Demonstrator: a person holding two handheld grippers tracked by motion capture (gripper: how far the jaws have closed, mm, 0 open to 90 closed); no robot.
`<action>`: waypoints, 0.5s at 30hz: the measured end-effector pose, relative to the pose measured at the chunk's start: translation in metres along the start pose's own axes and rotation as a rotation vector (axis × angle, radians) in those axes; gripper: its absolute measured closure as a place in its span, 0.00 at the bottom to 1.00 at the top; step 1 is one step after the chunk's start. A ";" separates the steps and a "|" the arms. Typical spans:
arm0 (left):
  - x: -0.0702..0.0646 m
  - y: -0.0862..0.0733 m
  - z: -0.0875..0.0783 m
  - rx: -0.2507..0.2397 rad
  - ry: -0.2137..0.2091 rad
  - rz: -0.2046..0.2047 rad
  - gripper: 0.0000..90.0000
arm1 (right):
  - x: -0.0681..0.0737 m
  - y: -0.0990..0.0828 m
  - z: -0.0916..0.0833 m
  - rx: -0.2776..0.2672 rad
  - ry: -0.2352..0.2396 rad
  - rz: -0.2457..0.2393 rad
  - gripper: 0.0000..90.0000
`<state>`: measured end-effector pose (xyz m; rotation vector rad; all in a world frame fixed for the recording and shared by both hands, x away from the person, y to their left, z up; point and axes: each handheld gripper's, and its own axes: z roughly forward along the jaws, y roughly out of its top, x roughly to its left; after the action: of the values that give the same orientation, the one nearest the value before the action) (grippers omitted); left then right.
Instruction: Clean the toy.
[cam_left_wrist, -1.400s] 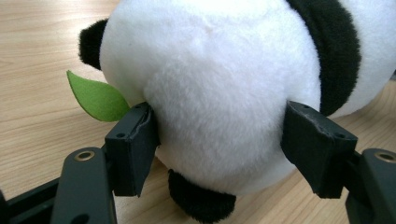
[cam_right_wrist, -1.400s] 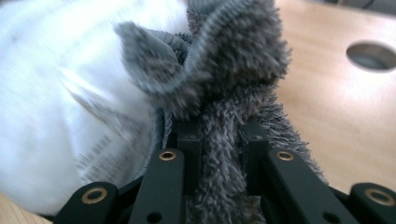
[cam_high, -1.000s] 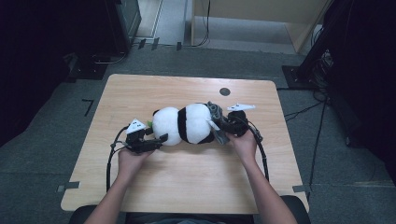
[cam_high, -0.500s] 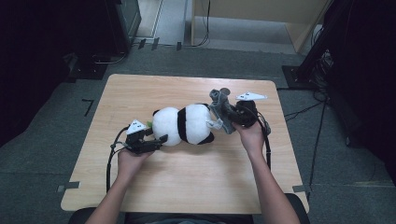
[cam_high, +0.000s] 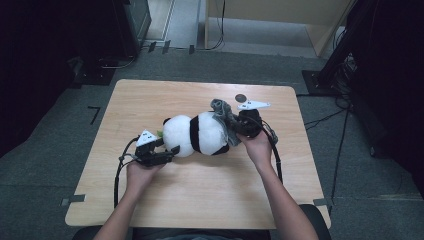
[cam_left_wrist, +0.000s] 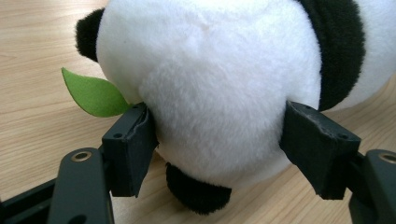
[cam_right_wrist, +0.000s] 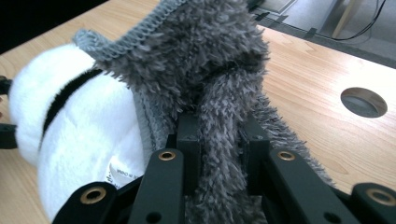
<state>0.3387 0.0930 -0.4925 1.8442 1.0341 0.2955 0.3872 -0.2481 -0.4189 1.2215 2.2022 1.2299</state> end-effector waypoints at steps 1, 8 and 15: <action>0.000 0.000 0.001 -0.002 -0.002 0.001 0.30 | 0.000 -0.002 0.001 0.001 -0.006 -0.002 0.84; 0.003 0.001 0.002 -0.004 -0.011 -0.004 0.29 | -0.003 -0.016 0.006 0.032 -0.028 0.003 0.85; 0.005 0.003 0.004 -0.009 -0.020 -0.013 0.28 | -0.006 -0.035 0.019 0.099 -0.031 0.031 0.85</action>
<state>0.3453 0.0940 -0.4933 1.8280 1.0286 0.2731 0.3844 -0.2517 -0.4588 1.3084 2.2539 1.1169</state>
